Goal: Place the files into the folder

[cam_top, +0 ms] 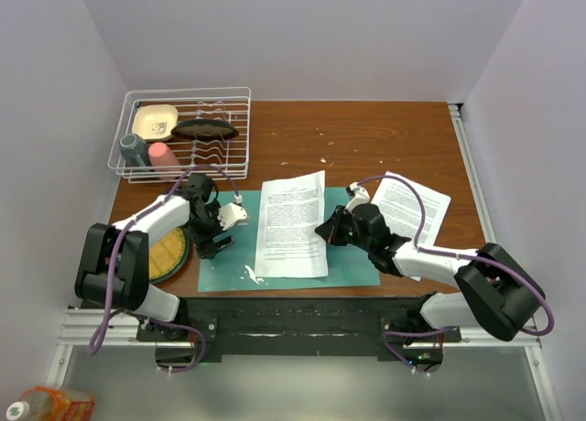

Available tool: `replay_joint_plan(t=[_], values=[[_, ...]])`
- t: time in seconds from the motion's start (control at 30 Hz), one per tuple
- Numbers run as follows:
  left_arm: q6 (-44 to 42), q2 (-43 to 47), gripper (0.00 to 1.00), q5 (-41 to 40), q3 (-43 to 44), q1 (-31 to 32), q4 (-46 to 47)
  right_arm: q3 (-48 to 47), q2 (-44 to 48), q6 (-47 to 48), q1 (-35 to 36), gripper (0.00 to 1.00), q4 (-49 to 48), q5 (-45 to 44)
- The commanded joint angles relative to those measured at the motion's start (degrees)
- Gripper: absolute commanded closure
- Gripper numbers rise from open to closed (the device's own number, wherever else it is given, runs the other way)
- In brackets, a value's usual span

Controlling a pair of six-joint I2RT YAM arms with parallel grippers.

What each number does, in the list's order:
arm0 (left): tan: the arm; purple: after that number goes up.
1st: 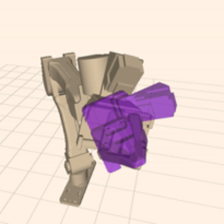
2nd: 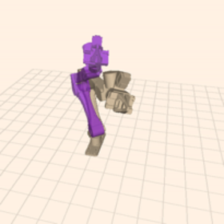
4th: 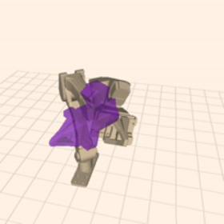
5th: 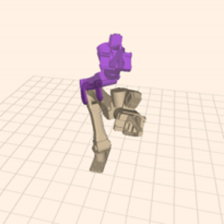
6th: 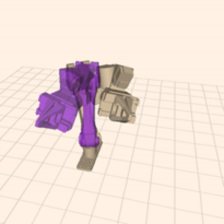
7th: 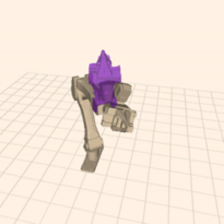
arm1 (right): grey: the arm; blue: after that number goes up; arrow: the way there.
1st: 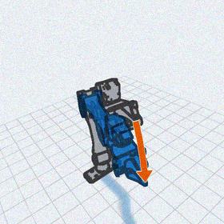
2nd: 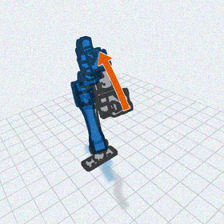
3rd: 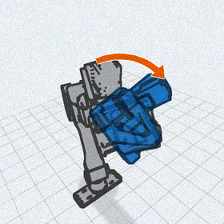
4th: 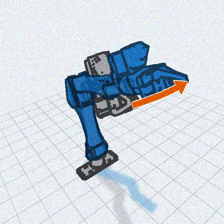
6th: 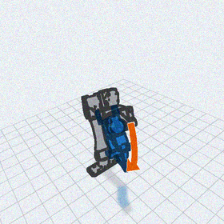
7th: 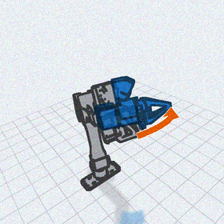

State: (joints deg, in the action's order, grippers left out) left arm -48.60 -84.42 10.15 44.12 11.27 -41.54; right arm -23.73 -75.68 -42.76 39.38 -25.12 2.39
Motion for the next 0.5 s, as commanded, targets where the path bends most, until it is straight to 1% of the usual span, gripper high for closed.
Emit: replay_joint_plan(t=[0.0, 0.2, 0.47], values=[[1.3, -4.1, 0.11, 6.1, -0.2, 2.7, 3.0, 0.1, -0.4, 1.5, 0.3, 1.00, -1.3, -2.3], [4.1, -5.4, 0.13, 8.8, 1.2, 7.2, 3.1, 0.0, -0.6, 2.3, 0.4, 1.00, 0.2, -3.7], [4.0, -4.4, 0.14, 9.1, 3.0, 7.5, 0.8, 0.5, 0.4, 3.8, 0.3, 1.00, 3.4, -5.5]])
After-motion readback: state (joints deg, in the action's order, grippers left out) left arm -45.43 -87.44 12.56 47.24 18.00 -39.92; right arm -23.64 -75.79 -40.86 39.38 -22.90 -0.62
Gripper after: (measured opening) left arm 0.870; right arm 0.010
